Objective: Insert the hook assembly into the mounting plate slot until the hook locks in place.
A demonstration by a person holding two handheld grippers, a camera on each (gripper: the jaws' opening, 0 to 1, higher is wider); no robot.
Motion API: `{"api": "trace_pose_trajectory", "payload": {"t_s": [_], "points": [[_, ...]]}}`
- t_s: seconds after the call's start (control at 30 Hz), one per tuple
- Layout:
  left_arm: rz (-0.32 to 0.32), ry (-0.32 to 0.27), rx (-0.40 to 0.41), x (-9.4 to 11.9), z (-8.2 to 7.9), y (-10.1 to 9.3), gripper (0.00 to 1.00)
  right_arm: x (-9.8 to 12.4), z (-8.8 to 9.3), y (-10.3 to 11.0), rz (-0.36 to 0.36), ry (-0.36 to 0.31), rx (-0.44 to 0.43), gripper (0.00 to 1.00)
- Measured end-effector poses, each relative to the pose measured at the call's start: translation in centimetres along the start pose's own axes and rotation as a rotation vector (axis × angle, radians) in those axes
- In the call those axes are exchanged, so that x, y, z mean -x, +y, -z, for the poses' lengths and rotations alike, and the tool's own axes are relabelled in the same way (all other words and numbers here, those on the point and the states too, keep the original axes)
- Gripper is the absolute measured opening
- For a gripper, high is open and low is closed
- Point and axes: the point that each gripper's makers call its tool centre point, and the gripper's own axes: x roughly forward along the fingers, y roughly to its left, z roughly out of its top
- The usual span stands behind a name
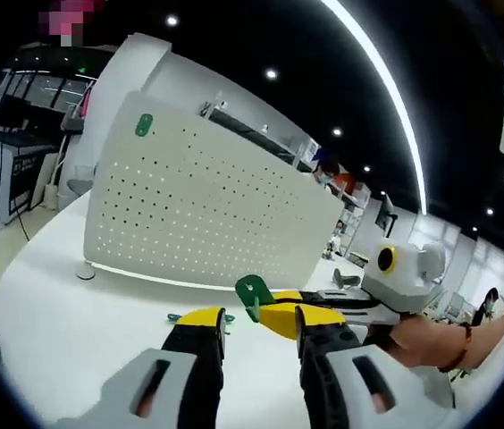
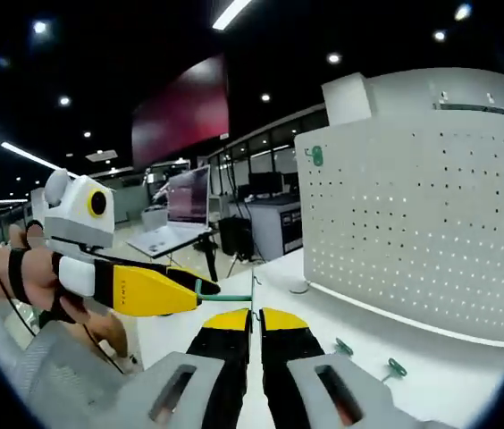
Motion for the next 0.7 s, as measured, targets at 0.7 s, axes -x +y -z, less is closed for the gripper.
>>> {"api": "trace_pose_trajectory", "payload": {"t_s": [0.7], "points": [[0.053,0.046,0.095,-0.55,0.49,-0.44,0.04,0.39,-0.52,1.02,-0.043,-0.04,0.035,0.02]]}}
